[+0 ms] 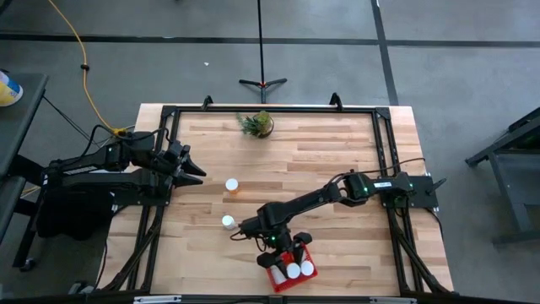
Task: Pick and place pill bottles into a basket
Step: Put the right orange pill bottle into the red bin, then put the orange pill bottle into the red bin
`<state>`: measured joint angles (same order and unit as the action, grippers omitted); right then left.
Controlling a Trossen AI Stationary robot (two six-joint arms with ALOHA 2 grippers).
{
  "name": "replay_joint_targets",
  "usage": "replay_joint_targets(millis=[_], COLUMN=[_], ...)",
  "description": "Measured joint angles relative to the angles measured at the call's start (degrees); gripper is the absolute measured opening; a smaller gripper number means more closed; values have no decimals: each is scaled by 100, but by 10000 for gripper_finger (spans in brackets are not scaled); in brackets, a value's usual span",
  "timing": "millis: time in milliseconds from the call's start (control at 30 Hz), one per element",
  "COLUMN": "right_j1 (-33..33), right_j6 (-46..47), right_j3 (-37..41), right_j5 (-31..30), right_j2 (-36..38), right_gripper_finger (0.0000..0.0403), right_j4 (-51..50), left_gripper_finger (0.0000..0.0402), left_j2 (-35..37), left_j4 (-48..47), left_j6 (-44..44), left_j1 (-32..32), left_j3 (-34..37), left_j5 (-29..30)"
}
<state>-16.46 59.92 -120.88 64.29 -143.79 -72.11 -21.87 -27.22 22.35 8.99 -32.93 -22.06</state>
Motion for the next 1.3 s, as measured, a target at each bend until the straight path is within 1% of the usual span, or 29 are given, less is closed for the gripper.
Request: replay_joint_targets(millis=[233,833,1100,1233,1300], right_j1=[34,66,94,161,204], right_j6=[-190,-341,-490,-514,-542], right_j3=[0,-21,-22,-33,-169], right_j5=[-85,-50,284,279,211], right_j2=[2,2,2,81,96], right_gripper_finger=[231,232,232,232,232], right_j4=[-387,-348,-332,-263,-290], left_gripper_finger=[191,191,191,191,191], left_j2=[-1,1,1,1,-2], left_j4=[0,0,1,3,2], left_j6=[1,2,-4,-81,-90], left_j1=[-1,-1,0,-2,-2], left_j3=[0,0,0,0,0], left_j5=[2,-1,-1,-1,-1])
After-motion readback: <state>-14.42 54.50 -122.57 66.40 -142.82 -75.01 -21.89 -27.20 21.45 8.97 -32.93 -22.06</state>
